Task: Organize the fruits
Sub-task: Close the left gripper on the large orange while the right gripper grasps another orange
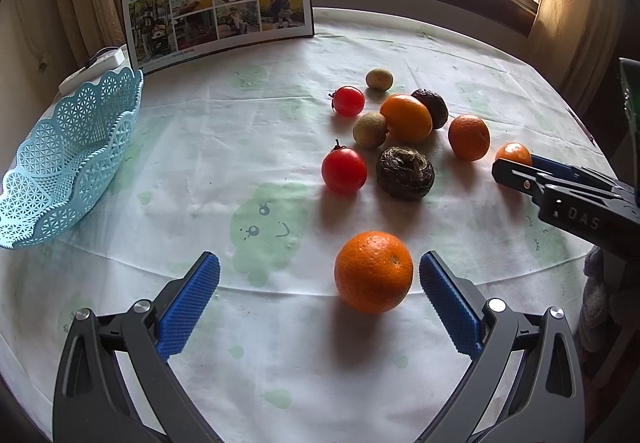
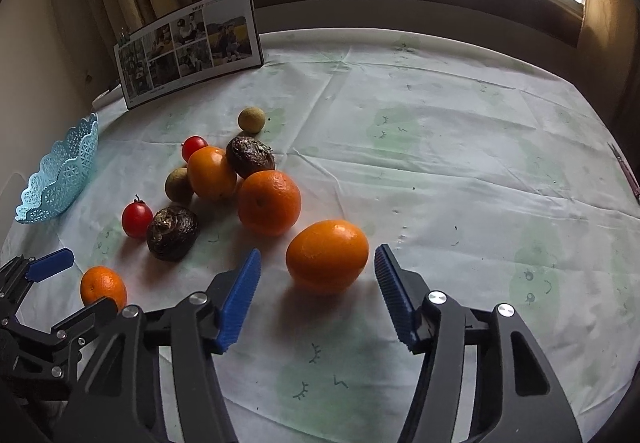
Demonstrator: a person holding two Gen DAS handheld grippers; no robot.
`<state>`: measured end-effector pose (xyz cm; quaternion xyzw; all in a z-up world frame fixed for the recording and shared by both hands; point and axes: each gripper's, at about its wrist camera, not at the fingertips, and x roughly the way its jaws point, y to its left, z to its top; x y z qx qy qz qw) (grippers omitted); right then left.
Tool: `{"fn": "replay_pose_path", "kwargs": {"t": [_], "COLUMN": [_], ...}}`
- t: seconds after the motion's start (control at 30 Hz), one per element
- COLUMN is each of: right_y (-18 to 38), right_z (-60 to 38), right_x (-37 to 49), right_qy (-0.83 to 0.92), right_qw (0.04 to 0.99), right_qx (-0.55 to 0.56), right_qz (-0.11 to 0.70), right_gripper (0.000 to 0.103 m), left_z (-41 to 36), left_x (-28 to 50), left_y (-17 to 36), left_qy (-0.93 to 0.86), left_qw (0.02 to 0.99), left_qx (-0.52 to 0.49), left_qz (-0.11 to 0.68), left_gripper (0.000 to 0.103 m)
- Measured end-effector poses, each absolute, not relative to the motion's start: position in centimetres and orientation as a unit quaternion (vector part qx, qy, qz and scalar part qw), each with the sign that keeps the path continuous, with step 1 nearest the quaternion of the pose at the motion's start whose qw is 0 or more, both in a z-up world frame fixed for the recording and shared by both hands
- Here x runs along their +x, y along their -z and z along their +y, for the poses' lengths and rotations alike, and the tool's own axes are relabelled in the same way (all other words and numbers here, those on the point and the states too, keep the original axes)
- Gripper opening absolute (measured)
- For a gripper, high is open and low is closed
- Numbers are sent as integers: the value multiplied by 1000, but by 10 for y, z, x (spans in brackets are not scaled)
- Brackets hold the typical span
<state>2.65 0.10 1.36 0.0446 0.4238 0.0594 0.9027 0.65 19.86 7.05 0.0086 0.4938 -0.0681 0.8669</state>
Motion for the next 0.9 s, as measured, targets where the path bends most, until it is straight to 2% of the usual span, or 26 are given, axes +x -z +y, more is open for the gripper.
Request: {"fn": "replay_pose_path", "kwargs": {"t": [0.4, 0.77, 0.83, 0.9], "right_y": [-10, -14, -15, -15], "right_z": [0, -11, -15, -16], "right_x": [32, 29, 28, 28], "right_qy": [-54, -46, -44, -44], "right_qw": [899, 904, 905, 905], "right_qx": [45, 66, 72, 76], "right_qz": [432, 419, 417, 416], "right_gripper": [42, 42, 42, 42], "left_z": [196, 188, 185, 183], "left_x": [8, 8, 8, 8], "left_y": [-70, -73, -73, -73], "left_qy": [68, 74, 77, 82], "left_qw": [866, 869, 870, 868], "left_qx": [11, 20, 22, 23], "left_qz": [496, 489, 486, 488], "left_gripper": [101, 101, 97, 84]}}
